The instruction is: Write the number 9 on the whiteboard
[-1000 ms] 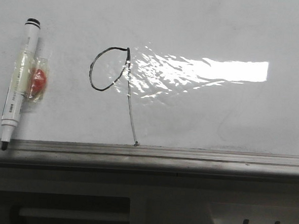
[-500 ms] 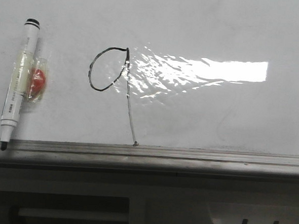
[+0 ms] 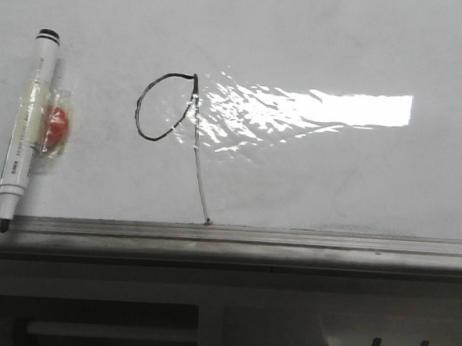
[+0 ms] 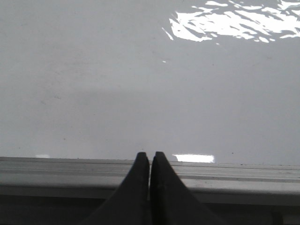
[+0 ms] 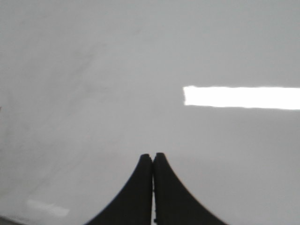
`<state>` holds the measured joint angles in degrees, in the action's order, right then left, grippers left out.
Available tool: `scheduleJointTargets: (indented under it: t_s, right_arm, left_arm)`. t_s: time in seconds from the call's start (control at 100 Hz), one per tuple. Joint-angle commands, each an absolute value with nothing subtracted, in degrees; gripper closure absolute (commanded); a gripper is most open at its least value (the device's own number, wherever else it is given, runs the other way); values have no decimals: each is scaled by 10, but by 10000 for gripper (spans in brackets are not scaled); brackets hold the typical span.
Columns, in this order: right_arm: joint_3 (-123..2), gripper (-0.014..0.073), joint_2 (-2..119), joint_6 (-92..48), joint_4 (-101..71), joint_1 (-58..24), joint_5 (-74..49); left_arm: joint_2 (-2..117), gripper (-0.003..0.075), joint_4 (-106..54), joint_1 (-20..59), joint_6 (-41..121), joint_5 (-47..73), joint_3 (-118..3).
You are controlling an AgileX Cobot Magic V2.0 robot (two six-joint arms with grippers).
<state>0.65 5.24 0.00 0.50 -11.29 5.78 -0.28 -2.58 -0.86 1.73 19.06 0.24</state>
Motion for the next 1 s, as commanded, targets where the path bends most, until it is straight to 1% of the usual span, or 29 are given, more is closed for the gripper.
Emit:
scheduleJointTargets:
  t_s: [0.0, 0.06, 0.16, 0.41, 0.99]
  right_arm:
    - [21, 663, 10, 0, 10, -53, 33]
    - [21, 663, -18, 0, 10, -18, -12]
    - [21, 663, -15, -3, 12, 20, -53]
    - [21, 663, -15, -4, 14, 23, -175]
    - [21, 663, -15, -8, 9, 23, -181]
  left_arm:
    - [-18, 740, -31, -6, 17, 161, 27]
    - [-18, 740, -31, -6, 17, 161, 27]
    - [-18, 740, -31, -6, 17, 161, 27]
    - [-18, 740, -31, -6, 17, 161, 27]
    - [-18, 740, -31, -6, 17, 161, 27]
